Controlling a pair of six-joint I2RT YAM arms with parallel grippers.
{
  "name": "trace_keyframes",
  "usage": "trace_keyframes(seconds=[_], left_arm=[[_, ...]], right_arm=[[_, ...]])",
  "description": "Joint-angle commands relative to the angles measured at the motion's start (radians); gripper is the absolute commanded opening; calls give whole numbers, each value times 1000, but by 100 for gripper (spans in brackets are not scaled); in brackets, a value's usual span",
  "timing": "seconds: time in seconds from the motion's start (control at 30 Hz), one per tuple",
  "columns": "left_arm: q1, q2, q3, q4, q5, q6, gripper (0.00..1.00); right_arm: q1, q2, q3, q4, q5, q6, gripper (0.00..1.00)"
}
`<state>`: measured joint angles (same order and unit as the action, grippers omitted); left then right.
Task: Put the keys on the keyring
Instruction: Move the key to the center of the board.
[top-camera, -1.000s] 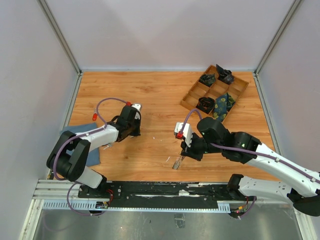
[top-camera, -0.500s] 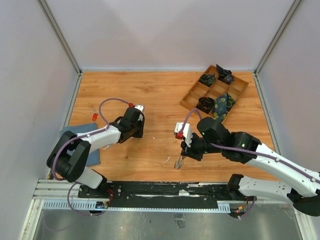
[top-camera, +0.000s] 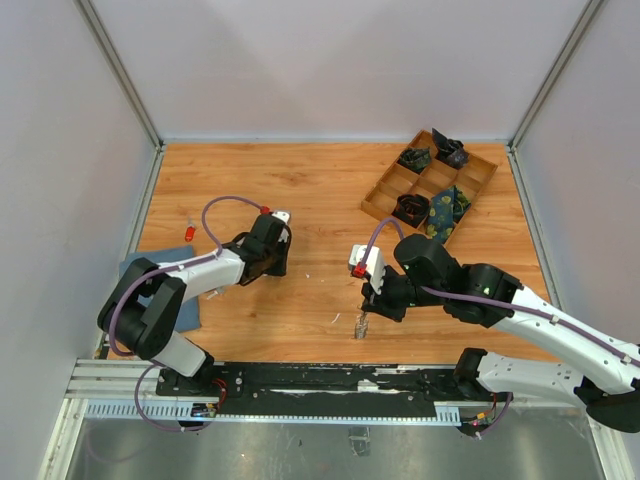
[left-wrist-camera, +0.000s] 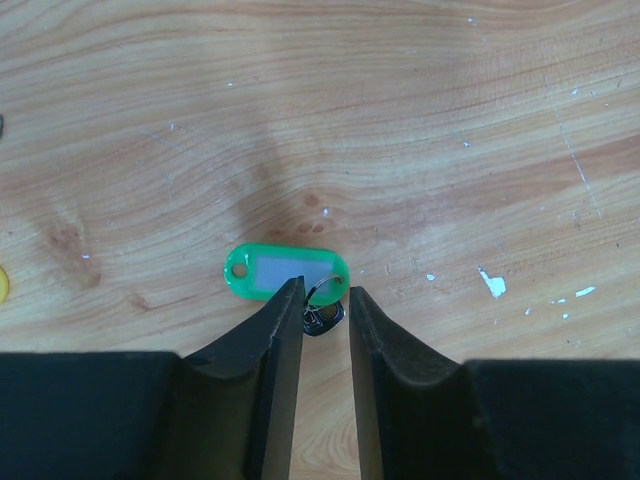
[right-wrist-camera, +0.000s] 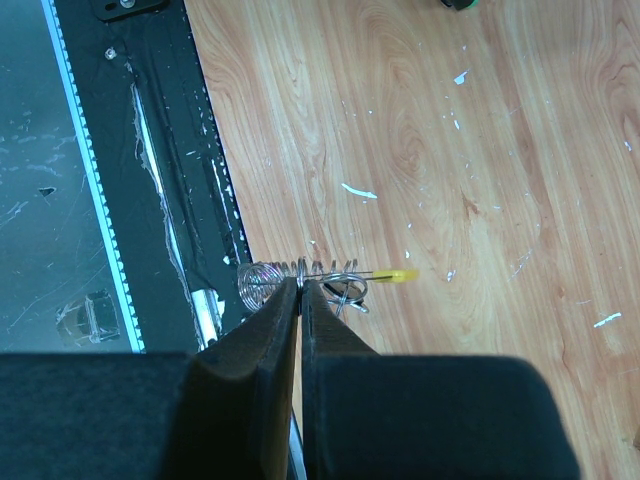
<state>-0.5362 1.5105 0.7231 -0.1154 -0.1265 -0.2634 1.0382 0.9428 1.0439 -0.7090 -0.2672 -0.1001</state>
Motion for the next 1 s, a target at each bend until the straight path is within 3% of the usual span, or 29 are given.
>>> trace_keyframes(seconds=[0.0, 0.47, 0.8, 0.97], left_arm=[[-8, 15, 33, -7, -2, 8, 28], [-8, -10, 27, -15, -7, 15, 1], [-11, -116, 22, 11, 49, 51, 1], [-31, -214, -9, 56, 104, 91, 1]], right_arm=[[14, -10, -8, 10, -6, 13, 5], [14, -11, -7, 14, 18, 14, 5], [14, -71, -42, 101, 92, 30, 5], [14, -43, 1, 52, 103, 31, 4]])
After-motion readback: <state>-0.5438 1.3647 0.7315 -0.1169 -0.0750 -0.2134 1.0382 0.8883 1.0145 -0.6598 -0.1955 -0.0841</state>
